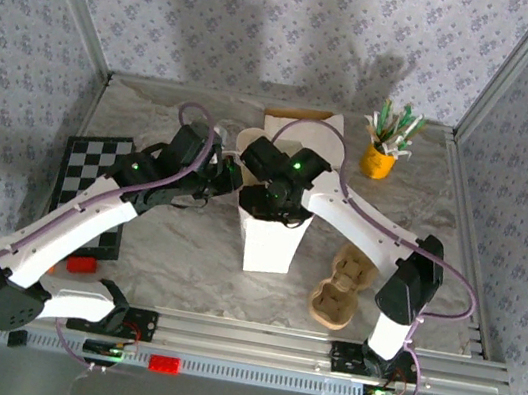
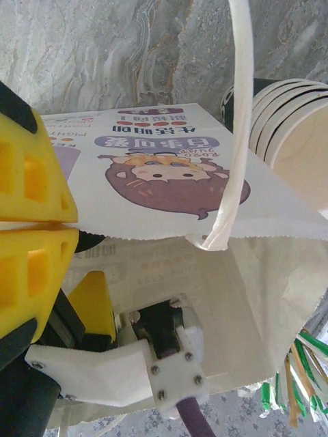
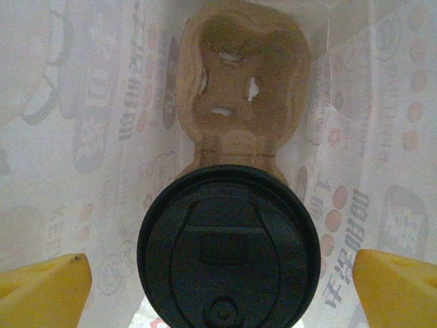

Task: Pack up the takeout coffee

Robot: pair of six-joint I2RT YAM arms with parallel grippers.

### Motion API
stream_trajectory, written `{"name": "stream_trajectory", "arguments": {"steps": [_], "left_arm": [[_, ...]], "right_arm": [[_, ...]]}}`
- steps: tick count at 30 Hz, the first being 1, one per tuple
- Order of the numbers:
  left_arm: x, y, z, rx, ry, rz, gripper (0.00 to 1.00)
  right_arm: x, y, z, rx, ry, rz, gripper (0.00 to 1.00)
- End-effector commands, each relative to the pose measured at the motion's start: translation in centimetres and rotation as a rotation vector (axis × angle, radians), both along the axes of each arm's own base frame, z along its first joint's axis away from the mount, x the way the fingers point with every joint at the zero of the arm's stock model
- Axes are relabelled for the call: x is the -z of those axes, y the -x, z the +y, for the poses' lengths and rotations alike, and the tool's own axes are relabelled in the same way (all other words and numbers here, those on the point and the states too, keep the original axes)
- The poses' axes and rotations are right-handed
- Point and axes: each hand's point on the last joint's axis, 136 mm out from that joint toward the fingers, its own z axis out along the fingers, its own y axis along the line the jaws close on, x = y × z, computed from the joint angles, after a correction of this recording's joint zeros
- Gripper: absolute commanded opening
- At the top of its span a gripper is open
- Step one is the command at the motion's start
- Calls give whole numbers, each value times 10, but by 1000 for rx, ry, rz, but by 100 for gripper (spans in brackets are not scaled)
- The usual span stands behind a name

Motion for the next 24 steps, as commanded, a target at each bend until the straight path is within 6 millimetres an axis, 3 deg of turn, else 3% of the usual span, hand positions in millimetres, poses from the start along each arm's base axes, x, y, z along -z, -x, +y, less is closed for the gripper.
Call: {"name": "stream_trajectory", "arguments": {"steps": [1, 24], "left_arm": [[-11, -3, 2, 1, -9, -25, 10], [-8, -5, 2, -1, -34, -19, 10]], "right_arm": [[-23, 2, -7, 23, -31, -25, 100], [-58, -1, -13, 34, -71, -100, 99]]}}
